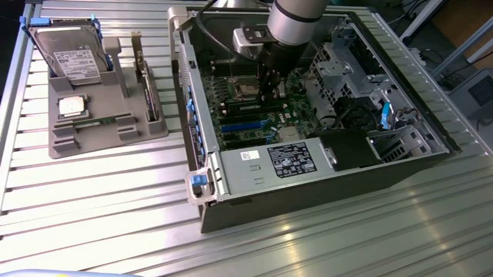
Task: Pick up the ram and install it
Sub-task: 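Insert the ram into the slot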
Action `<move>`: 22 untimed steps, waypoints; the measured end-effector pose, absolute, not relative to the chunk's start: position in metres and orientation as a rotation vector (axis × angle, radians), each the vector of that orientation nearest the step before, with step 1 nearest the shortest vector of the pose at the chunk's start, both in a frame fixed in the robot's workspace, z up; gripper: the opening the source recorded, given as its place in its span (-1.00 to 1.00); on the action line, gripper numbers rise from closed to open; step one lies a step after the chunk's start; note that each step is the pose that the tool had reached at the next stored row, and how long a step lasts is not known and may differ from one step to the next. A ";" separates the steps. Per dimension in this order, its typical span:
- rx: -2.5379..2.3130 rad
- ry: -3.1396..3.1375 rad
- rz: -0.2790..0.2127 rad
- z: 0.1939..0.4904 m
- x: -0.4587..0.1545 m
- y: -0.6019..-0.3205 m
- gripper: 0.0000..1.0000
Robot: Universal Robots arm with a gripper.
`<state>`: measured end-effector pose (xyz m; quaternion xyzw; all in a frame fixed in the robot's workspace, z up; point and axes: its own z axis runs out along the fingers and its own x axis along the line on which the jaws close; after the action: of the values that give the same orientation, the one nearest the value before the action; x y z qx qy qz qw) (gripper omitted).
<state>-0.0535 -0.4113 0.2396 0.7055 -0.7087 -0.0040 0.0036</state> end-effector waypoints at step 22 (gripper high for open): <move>2.215 -2.222 -0.017 0.237 -0.054 -0.409 -0.73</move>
<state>-0.0541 -0.4095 0.2374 0.7058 -0.7083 -0.0055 0.0020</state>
